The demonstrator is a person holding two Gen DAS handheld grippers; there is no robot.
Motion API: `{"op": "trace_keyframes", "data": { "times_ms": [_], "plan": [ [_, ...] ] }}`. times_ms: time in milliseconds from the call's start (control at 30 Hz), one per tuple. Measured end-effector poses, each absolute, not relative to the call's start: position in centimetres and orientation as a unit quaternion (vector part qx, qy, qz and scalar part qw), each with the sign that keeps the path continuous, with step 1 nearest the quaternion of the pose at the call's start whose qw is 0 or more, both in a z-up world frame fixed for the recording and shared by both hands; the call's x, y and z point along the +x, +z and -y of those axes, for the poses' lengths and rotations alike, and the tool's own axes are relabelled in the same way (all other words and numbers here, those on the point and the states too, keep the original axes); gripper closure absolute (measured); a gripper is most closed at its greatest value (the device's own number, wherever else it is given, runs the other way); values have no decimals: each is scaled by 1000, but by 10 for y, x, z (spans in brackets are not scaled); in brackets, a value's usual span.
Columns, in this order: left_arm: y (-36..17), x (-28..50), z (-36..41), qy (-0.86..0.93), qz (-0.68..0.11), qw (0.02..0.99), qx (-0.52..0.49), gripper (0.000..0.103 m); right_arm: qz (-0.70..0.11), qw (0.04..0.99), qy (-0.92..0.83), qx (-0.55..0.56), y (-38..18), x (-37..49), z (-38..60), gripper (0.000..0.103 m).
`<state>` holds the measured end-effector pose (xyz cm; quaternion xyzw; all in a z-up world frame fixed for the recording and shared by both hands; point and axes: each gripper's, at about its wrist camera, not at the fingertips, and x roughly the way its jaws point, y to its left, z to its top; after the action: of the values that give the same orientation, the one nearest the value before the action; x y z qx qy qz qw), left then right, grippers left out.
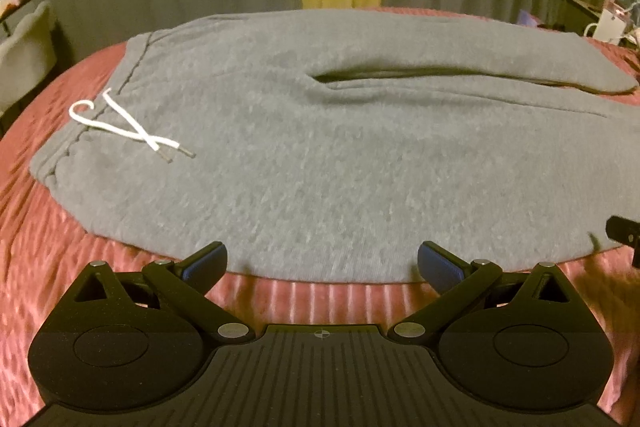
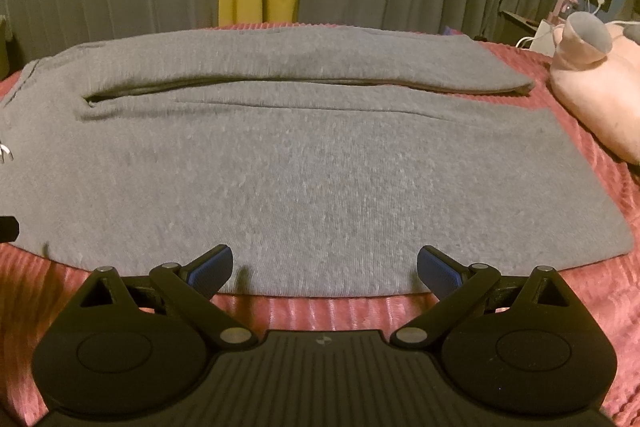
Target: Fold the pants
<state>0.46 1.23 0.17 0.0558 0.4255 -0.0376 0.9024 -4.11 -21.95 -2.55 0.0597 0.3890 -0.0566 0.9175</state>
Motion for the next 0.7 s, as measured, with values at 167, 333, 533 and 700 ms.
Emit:
{"op": "trace_keyframes", "data": {
  "times_ms": [167, 333, 533, 700],
  "plan": [
    [6, 8, -9, -54, -424, 902, 63, 0, -371, 921, -33, 112, -21, -44, 235, 4],
    [34, 21, -8, -26, -383, 922, 42, 0, -391, 896, -4, 210, -26, -32, 269, 4],
    [64, 90, 0, 33, -318, 947, -34, 0, -376, 872, -59, 309, -15, 30, 335, 4],
    [15, 132, -17, 132, -268, 954, 7, 0, -374, 854, -94, 350, -1, 123, 384, 22]
  ]
}}
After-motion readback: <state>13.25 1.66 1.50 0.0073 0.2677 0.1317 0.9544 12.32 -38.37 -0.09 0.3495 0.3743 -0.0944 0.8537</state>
